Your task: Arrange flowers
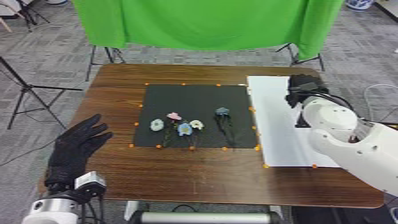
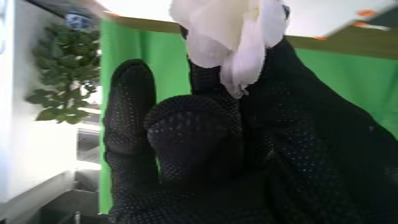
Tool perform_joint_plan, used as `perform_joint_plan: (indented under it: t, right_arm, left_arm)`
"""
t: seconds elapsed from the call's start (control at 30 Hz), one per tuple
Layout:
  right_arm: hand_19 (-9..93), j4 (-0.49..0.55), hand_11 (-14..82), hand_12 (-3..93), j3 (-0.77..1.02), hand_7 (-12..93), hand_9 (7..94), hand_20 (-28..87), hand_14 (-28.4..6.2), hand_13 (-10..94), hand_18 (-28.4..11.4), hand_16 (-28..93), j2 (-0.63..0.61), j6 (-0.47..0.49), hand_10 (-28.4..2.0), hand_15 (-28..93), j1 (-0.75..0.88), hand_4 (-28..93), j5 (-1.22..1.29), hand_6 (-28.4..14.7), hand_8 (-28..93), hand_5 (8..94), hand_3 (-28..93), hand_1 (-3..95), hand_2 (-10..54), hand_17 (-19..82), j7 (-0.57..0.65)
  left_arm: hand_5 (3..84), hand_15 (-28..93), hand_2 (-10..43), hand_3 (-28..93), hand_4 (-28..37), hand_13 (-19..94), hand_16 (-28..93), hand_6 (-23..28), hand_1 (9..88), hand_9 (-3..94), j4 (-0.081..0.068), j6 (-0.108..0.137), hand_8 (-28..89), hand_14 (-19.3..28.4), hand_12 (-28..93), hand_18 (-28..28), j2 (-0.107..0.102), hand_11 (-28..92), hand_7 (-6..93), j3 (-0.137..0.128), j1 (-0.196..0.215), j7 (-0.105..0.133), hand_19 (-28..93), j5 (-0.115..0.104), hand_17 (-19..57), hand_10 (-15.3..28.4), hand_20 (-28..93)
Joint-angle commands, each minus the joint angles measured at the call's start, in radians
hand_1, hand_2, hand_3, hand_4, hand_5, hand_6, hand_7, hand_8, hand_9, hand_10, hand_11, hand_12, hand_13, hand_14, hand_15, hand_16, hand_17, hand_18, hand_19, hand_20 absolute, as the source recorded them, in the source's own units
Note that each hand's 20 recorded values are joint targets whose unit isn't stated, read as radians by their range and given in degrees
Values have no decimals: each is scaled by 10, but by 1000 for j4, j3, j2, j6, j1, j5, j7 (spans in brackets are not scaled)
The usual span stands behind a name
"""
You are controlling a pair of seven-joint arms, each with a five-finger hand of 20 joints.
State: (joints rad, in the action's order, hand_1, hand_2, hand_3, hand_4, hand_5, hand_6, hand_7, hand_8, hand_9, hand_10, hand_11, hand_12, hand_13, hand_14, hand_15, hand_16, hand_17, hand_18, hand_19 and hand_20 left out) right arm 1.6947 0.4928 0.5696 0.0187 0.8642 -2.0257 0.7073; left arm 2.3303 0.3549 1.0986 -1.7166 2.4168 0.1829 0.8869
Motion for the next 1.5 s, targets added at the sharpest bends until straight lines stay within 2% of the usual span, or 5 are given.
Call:
perform_joint_plan:
  t: [0.03, 0.5, 1.1, 1.37, 1.5]
  right_arm:
    - [932, 113, 129, 342, 114, 335, 931, 31, -10, 841, -171, 161, 78, 51, -67, 750, 110, -283, 7, 18, -25, 779, 831, 538, -95, 396, -74]
    - [932, 170, 134, 339, 132, 335, 929, 37, -13, 839, -172, 164, 145, 53, -68, 754, 238, -283, -49, 19, -22, 778, 834, 535, -95, 394, -122]
    - [932, 181, 137, 340, 62, 338, 926, 27, -15, 836, -173, 162, 148, -7, -68, 757, 170, -283, -40, 18, -24, 774, 833, 535, -95, 387, -106]
    - [932, 174, 144, 332, 101, 327, 916, 25, -21, 830, -175, 162, 169, 57, -73, 758, 213, -283, -36, 15, -26, 766, 834, 525, -95, 383, -74]
    - [931, 191, 139, 327, 89, 317, 903, 15, -27, 819, -179, 159, 161, 46, -76, 751, 222, -283, -12, 10, -33, 756, 835, 511, -95, 367, -58]
  left_arm:
    - [419, 554, 63, 826, -202, 293, -118, 118, 251, 377, 7, -3, -102, 269, 85, 226, 5, 284, 154, -9, 17, -2, 609, 0, -87, 200, 3]
    - [419, 554, 63, 827, -203, 293, -118, 118, 251, 377, 4, -12, -102, 269, 85, 227, 10, 284, 154, -9, 9, -13, 610, 5, -87, 199, 4]
    - [419, 554, 63, 826, -203, 293, -117, 118, 250, 377, 3, -17, -102, 268, 85, 227, 9, 284, 154, -12, 8, -24, 610, 8, -87, 199, 4]
    - [420, 554, 63, 827, -202, 293, -118, 119, 250, 378, -1, -32, -102, 269, 84, 227, 16, 285, 152, -16, -8, -51, 611, 19, -86, 200, 4]
    - [420, 554, 63, 826, -204, 293, -118, 119, 252, 377, 3, -23, -102, 269, 84, 227, 11, 284, 153, -17, 4, -43, 611, 15, -86, 200, 3]
